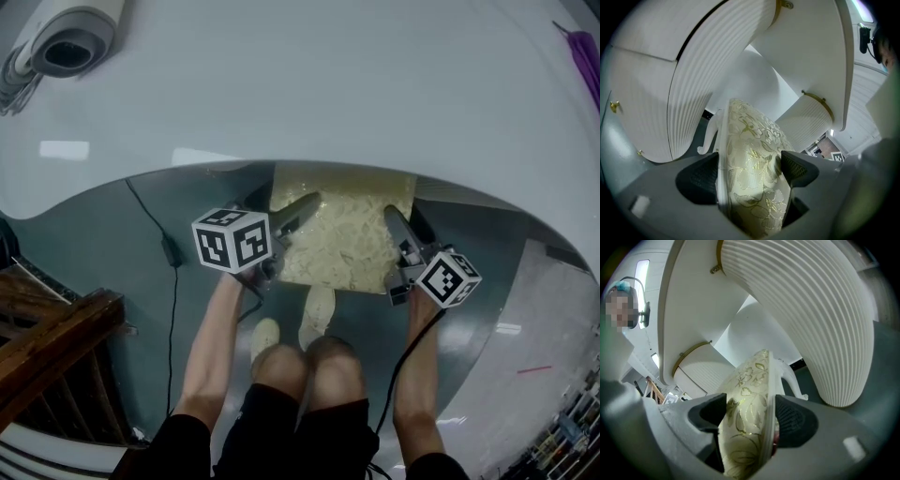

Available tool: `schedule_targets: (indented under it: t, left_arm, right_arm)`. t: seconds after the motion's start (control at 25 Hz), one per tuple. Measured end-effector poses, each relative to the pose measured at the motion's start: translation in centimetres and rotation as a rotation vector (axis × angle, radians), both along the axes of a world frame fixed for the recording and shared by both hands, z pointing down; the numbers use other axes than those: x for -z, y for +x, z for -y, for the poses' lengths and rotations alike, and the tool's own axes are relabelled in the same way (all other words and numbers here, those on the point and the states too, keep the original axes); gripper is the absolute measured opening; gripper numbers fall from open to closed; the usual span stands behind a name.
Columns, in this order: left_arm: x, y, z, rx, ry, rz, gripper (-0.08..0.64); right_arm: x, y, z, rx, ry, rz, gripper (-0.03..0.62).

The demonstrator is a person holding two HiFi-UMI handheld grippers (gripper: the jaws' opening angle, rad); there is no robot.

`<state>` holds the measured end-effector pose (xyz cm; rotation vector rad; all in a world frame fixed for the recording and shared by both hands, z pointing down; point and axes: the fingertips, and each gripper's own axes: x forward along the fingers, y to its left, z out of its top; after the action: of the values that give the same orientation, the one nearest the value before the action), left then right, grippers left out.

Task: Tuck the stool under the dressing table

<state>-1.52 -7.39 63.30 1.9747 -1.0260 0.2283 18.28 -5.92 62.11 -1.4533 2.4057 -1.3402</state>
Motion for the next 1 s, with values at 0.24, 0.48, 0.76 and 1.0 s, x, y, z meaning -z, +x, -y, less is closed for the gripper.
schedule_targets:
  t: [0.24, 0.48, 0.76, 1.0]
  left_arm:
    - [-0.3, 0.2, 0.0, -0.008, 0.012, -0.001, 0.433]
    - [-0.7, 0.3, 0.0, -0.012, 0.013, -0.001, 0.433]
    - [-1.5, 0.1, -0.1, 0.000, -0.005, 0.007, 0.433]
    - [-1.7, 0.2, -0.2, -0.006, -0.013, -0.009, 0.433]
  right_arm:
    - [-0.4, 0.2, -0.2, -0.007, 0.011, 0.000, 0.328]
    - [-0.8, 0.3, -0.2, -0.008, 0.013, -0.006, 0.328]
    - [-1.8, 0.2, -0.2, 0.004, -0.014, 0.005, 0.328]
    - [-1.9, 0.1, -0.3, -0.005, -0.013, 0.016, 0.328]
